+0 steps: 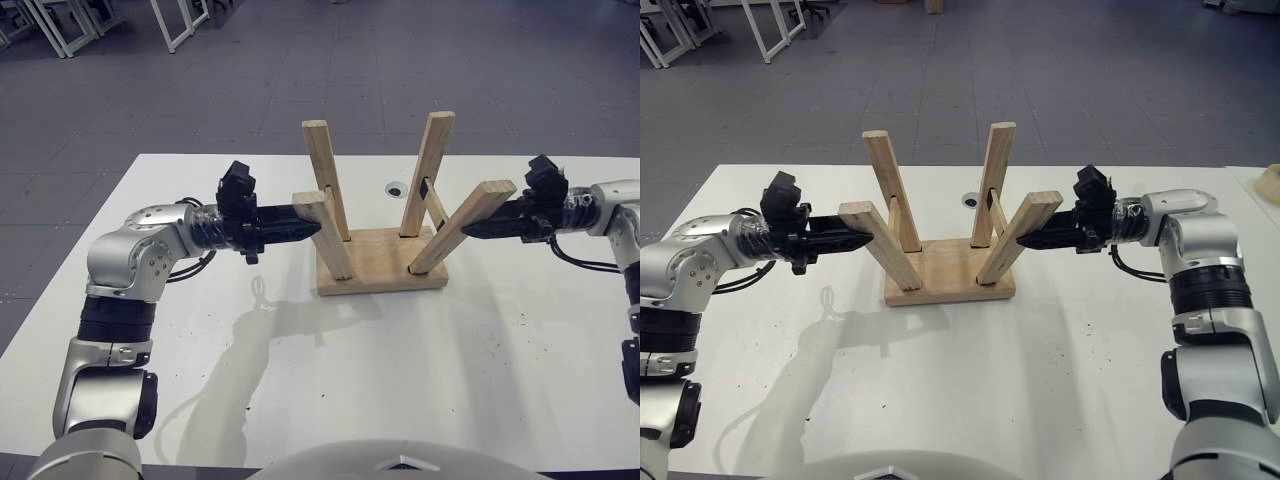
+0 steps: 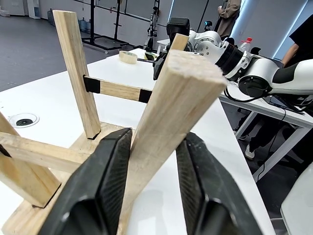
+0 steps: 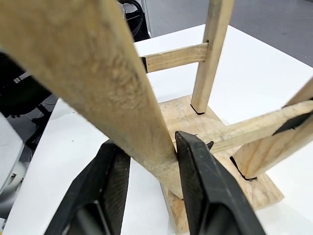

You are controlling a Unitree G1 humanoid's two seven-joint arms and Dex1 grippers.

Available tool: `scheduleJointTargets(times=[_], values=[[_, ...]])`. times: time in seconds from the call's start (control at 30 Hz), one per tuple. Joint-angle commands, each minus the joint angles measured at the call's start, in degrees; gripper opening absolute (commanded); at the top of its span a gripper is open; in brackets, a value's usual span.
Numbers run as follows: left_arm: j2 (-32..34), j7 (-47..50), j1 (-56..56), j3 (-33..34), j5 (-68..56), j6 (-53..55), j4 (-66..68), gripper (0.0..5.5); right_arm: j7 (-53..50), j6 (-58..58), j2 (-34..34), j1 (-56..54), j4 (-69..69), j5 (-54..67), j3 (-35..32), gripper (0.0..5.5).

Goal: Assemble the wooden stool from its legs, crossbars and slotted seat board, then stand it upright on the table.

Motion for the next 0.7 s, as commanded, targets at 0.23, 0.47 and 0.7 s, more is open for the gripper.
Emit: scheduleJointTargets(times=[0.23,0.47,0.7], values=[[3.35,-3.88,3.12,5.14,-9.11,10.83,-5.66,1.2,0.27,13.95,-6.56,5.07,-15.14,15.82,-5.83,1.13],[3.45,-1.37,6.62,5.84,-12.85,16.57,-9.83,1.04,-10.54,35.93,-1.02,0.78,-9.23,24.41,-14.29,1.06],[-4.27,3.0,-1.8,4.05,-14.51,23.72,4.25,1.04,-27.28,53.5,9.19,-3.27,3.02,23.73,-17.09,1.07]])
